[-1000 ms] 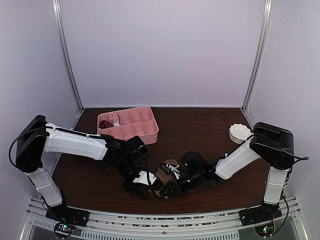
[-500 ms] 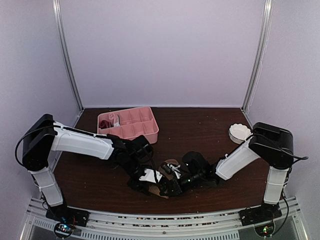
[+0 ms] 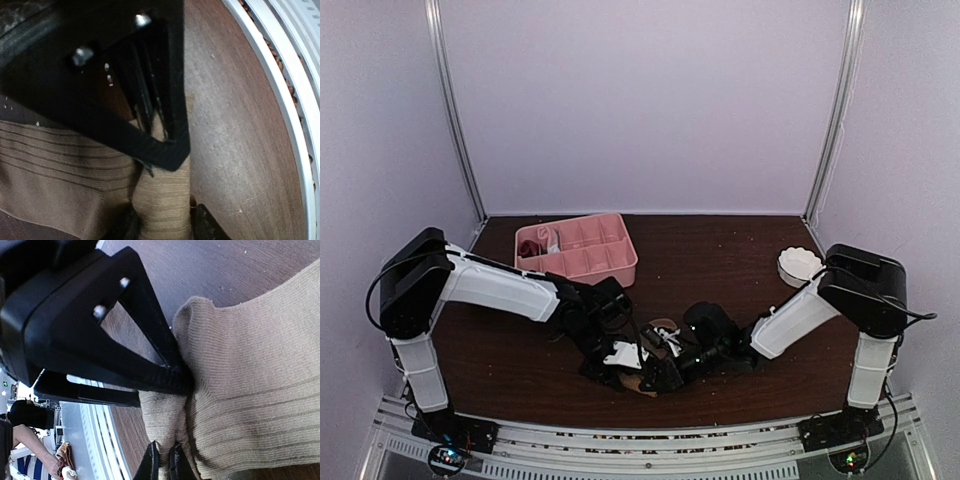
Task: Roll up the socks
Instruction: Roll the sock at the center of the board.
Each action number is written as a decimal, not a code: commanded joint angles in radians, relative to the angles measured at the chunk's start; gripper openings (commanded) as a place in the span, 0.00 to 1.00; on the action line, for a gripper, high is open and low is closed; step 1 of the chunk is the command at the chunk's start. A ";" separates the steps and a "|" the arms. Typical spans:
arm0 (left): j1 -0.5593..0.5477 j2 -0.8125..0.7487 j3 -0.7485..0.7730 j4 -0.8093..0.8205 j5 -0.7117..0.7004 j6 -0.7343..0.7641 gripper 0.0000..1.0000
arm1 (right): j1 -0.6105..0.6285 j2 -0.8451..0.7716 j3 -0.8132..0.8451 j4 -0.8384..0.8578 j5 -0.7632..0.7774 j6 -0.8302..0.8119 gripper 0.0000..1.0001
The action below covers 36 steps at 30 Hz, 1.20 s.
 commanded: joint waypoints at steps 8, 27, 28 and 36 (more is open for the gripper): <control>0.066 0.092 0.122 -0.099 0.098 -0.100 0.00 | -0.006 0.003 -0.084 -0.286 0.239 -0.022 0.20; 0.142 0.348 0.373 -0.457 0.237 -0.211 0.00 | 0.300 -0.457 -0.247 -0.210 0.998 -0.306 0.45; 0.142 0.358 0.390 -0.468 0.236 -0.217 0.00 | 0.324 -0.470 -0.242 -0.213 1.015 -0.334 0.46; 0.147 0.443 0.506 -0.598 0.294 -0.226 0.00 | 0.479 -0.372 -0.045 -0.390 1.068 -0.549 0.52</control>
